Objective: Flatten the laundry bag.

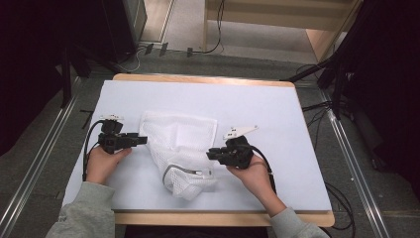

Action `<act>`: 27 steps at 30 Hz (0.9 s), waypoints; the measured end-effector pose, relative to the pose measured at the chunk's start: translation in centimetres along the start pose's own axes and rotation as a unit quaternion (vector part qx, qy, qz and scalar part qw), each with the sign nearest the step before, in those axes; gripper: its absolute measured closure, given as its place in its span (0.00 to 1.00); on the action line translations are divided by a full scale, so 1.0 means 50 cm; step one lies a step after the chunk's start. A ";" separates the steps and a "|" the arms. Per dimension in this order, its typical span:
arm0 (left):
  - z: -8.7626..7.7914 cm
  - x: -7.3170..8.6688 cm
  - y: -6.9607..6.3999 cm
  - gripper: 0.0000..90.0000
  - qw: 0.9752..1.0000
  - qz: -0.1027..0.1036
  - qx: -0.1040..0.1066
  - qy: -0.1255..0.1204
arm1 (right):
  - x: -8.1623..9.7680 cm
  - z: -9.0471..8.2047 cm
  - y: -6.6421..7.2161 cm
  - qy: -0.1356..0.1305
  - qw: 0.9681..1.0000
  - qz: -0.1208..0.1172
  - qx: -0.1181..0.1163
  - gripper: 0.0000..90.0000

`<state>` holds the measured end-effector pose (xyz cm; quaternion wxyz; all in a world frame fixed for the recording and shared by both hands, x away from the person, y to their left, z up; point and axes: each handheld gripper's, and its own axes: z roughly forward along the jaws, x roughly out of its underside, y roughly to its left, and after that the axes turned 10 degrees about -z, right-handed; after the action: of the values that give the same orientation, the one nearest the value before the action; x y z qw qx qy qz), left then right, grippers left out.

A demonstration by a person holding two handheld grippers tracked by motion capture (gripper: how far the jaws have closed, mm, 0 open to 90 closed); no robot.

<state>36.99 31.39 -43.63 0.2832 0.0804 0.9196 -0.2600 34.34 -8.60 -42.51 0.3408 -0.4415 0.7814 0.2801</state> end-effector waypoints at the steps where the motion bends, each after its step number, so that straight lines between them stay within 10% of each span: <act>1: 0.000 0.000 -0.001 0.52 1.000 0.000 0.000 -0.002 | 0.001 0.001 -0.010 0.001 1.000 0.003 0.006 0.86; 18: -0.018 0.015 0.005 0.52 1.000 -0.002 -0.003 -0.005 | 0.015 0.108 -0.087 0.047 0.996 0.033 0.069 0.64; 27: -0.022 0.020 0.006 0.52 1.000 -0.004 -0.005 -0.006 | 0.004 0.135 -0.068 0.044 0.993 -0.004 0.105 0.87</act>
<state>35.73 32.21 -43.53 0.2885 0.0733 0.9195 -0.2567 39.18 -5.24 -47.27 0.3516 -0.4184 0.8189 0.1753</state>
